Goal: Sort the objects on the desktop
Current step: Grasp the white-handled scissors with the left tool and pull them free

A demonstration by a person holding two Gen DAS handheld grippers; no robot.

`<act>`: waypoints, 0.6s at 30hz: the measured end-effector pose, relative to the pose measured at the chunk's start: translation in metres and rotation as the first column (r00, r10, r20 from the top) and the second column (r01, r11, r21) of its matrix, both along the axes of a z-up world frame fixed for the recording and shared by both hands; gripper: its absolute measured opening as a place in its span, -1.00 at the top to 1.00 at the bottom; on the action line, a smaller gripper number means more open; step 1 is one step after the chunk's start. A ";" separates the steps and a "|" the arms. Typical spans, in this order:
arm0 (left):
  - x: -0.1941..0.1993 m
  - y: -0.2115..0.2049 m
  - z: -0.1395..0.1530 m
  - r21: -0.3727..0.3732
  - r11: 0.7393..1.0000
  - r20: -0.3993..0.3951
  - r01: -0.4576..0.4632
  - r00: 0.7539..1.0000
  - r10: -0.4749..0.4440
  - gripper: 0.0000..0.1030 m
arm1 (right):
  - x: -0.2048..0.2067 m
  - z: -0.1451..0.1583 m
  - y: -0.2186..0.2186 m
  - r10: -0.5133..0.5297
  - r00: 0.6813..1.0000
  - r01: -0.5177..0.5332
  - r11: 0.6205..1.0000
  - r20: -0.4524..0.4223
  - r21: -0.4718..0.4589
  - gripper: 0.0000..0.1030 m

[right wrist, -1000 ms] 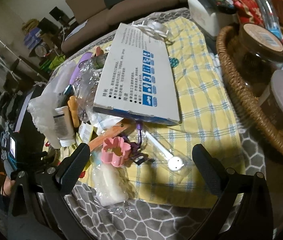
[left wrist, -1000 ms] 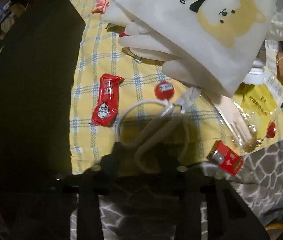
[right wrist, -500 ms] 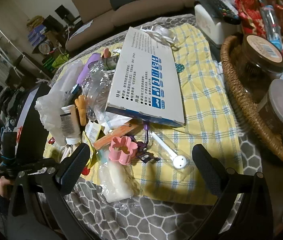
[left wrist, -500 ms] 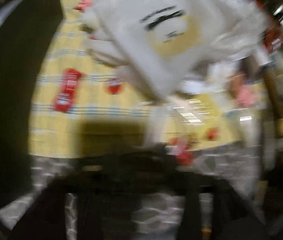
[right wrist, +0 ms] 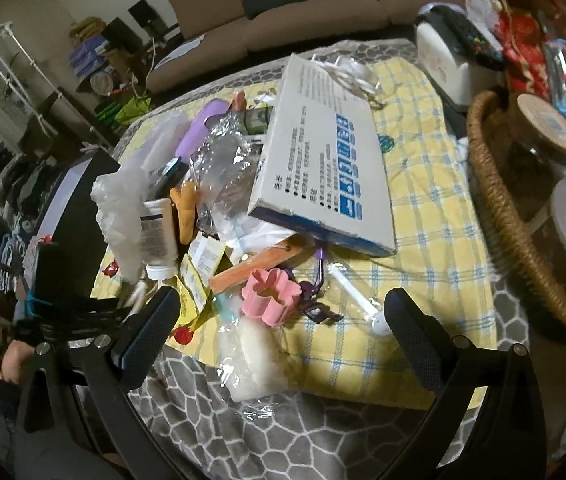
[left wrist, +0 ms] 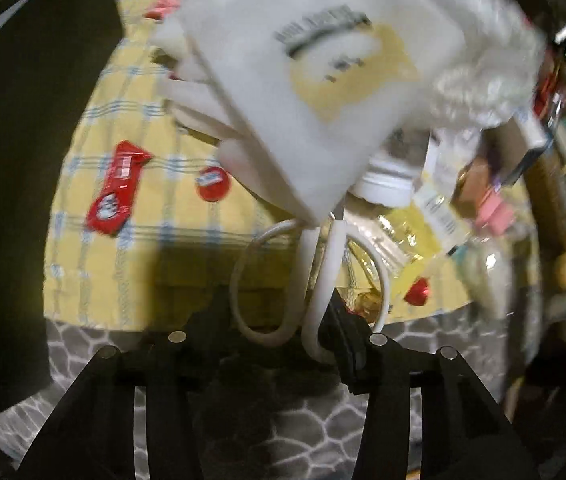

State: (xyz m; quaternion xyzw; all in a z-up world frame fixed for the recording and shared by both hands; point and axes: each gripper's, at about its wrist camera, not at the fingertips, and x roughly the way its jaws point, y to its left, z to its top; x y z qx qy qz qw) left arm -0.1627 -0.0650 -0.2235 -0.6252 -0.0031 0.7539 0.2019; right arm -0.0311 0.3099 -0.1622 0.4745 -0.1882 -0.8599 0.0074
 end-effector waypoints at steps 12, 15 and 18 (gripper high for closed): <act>-0.005 -0.010 -0.003 -0.010 0.999 0.033 0.030 0.999 -0.030 0.10 | -0.016 0.002 -0.027 0.076 0.997 -0.080 0.984 -0.030 -0.160 -0.99; -0.010 -0.041 0.032 0.218 0.976 0.008 -0.009 1.000 0.008 0.09 | -0.022 0.006 -0.050 0.127 0.991 -0.133 0.976 -0.046 -0.171 -0.99; -0.014 -0.067 0.033 0.317 0.945 0.024 -0.081 0.997 0.078 0.09 | -0.037 -0.005 -0.080 0.182 0.983 -0.186 0.968 -0.035 -0.166 -0.99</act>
